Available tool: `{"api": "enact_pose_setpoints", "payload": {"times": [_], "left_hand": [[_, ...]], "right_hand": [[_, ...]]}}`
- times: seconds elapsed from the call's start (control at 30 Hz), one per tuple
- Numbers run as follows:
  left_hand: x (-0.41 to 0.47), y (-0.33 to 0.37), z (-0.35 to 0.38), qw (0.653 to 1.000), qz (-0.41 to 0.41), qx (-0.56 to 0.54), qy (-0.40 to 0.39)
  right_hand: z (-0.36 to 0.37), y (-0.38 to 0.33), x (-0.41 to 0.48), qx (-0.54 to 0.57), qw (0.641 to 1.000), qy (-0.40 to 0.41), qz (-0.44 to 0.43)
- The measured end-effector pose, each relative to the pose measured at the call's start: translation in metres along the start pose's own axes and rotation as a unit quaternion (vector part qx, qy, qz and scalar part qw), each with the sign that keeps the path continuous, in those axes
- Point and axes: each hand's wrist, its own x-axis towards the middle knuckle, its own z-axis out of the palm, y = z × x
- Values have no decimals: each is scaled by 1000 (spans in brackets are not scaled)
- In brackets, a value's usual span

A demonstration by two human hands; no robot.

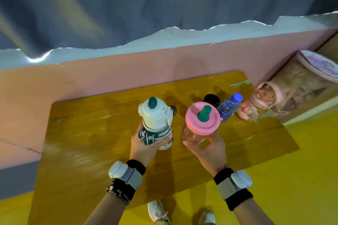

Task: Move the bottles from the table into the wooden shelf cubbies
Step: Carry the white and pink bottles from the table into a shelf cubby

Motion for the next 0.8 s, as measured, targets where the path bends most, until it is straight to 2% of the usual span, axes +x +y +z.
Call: {"api": "enact_pose_setpoints", "payload": {"times": [0.07, 0.3, 0.43, 0.57, 0.8], "left_hand": [[-5, 13, 27, 999, 18, 8, -34], [-34, 49, 104, 995, 59, 27, -81], [-86, 73, 185, 991, 67, 25, -115], [-104, 79, 219, 990, 65, -12, -121], [-171, 101, 327, 984, 91, -9, -153]], "right_hand": [[-30, 2, -7, 8, 999, 34, 7], [-120, 11, -35, -5, 992, 122, 21], [-211, 38, -80, 13, 985, 168, 21], [-249, 47, -95, 7, 984, 178, 25], [-363, 92, -151, 3, 977, 210, 45]]}}
